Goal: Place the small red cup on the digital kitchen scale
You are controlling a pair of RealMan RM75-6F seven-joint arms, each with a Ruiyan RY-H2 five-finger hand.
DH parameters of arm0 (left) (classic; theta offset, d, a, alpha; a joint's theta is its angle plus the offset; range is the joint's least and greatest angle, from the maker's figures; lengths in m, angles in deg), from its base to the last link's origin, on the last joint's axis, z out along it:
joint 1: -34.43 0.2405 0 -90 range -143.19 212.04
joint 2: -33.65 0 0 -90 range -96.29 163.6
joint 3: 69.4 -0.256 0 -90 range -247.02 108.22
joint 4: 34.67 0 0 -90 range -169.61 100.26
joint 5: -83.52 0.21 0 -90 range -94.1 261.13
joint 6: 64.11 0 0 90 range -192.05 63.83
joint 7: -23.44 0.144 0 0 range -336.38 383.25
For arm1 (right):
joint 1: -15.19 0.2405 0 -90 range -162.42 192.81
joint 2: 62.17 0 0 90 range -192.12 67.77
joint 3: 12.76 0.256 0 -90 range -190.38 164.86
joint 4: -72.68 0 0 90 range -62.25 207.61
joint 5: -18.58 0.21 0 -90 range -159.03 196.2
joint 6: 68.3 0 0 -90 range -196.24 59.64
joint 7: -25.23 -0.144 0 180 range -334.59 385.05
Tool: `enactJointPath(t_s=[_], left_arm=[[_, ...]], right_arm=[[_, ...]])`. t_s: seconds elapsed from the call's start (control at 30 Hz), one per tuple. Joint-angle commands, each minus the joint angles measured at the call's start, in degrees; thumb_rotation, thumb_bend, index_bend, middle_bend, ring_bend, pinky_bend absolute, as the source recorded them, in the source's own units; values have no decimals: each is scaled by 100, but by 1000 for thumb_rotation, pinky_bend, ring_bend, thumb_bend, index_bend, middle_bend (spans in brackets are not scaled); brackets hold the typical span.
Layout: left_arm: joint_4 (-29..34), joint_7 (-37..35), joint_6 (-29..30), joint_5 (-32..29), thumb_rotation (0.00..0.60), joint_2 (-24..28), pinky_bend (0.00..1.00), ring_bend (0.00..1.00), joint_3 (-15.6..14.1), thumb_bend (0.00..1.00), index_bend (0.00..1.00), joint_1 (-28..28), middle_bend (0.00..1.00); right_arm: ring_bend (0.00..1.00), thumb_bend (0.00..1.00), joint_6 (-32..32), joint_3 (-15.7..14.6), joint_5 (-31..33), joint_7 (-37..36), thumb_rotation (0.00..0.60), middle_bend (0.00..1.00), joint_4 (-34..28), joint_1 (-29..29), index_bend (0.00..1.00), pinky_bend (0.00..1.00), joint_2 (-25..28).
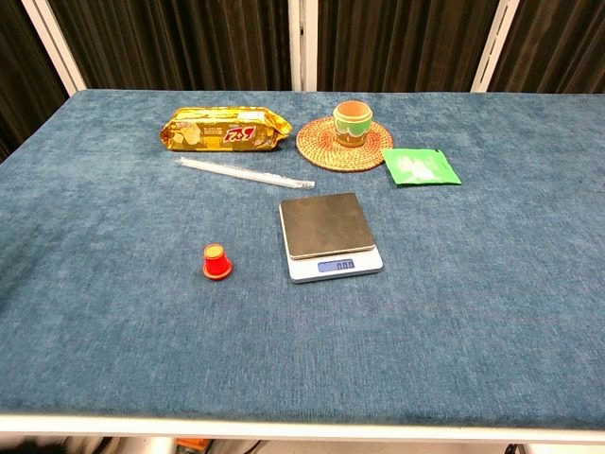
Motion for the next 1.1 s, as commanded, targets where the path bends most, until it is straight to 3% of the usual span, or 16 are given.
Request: enactJointPath(t_s=[0.03,0.37,0.57,0.8,0.97,1.1], left_arm=[[29,18,-12,1,600,14,0,0,0,91,19,-6,48],[309,185,-155,242,600,66,0,0,-34,92,20,-167,48],[734,281,-856,601,600,-72,0,0,-30,91,19,-733,48],[989,467,-2103,499,600,-791,13,0,158,91,35,-1613,116],[667,710,-2796,173,600,-1445,113,53,335,93,91,-2123,121],[395,964,-3054,-128,600,-1847,228,106,427,112,171,-2337,193]], right_arm=[[0,101,7,0,0,-12,600,0,1,-3,0,0,5],[0,101,116,16,19,-167,600,0,69,-65,0,0,34],[0,101,143,41,32,-223,600,0,72,-70,0,0,48],[0,102,175,34,63,-267,600,0,50,-120,0,0,92],[0,103,267,39,53,-314,600,0,33,-174,0,0,163],[0,106,308,50,88,-381,600,0,54,-218,0,0,219]])
